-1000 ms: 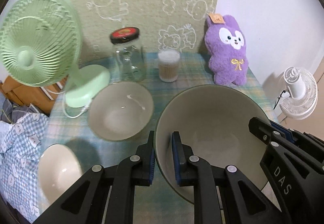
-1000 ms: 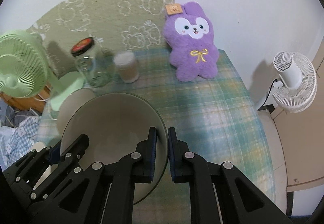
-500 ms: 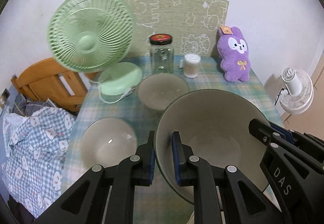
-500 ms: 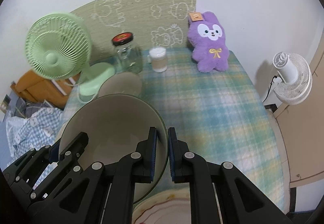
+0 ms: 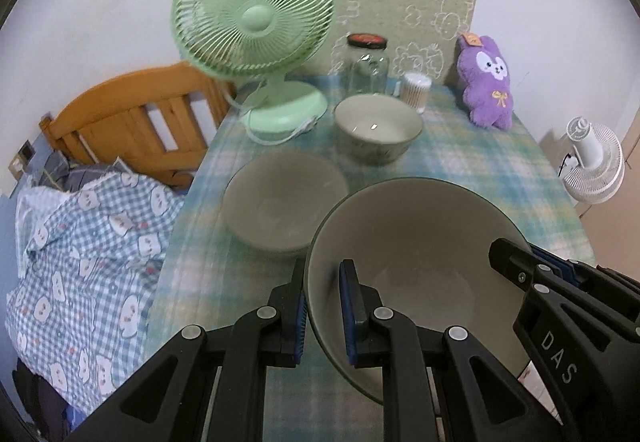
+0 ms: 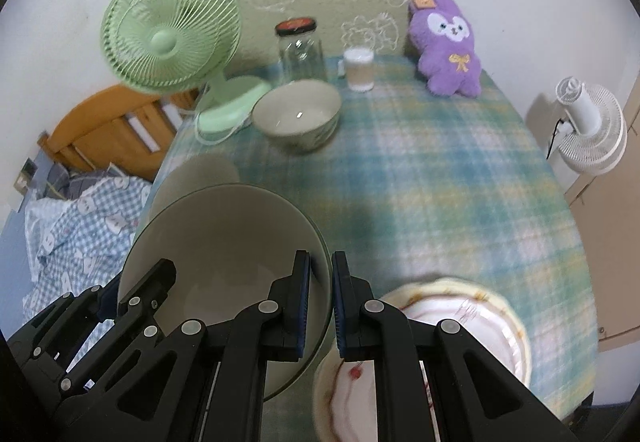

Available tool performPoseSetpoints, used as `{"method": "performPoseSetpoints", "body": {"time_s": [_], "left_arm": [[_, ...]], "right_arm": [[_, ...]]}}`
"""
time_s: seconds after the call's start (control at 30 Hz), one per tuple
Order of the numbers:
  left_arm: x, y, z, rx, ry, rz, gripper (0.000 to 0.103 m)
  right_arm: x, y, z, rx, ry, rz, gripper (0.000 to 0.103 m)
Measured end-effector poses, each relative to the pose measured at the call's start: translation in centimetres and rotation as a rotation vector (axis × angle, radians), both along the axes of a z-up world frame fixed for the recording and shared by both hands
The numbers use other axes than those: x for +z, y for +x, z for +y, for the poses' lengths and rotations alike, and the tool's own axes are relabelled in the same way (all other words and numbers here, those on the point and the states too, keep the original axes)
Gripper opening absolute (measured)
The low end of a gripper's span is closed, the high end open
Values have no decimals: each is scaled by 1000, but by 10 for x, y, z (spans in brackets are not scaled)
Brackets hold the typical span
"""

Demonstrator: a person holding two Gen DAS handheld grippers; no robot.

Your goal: Organize plates and bowls

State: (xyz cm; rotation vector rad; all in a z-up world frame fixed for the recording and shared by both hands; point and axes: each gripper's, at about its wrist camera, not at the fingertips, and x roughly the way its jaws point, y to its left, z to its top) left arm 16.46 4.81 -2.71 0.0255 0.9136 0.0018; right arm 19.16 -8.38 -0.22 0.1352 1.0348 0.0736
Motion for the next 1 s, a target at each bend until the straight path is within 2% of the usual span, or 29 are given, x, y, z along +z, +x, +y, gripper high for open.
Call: {"method": "performPoseSetpoints", "body": {"time_s": [0.53,0.83,1.0], "left_arm": [[-52,-34,41,30,-8,86,12],[-71,-43,45,34,-13,112,12],[-74,-44,47,35,-26,108,12]], "right_arm": [[-54,-37,44,50,-3,83,14],[-76,-43,50,54,-9,117,14],[-78,-46,54,64,-26,94,14]]}}
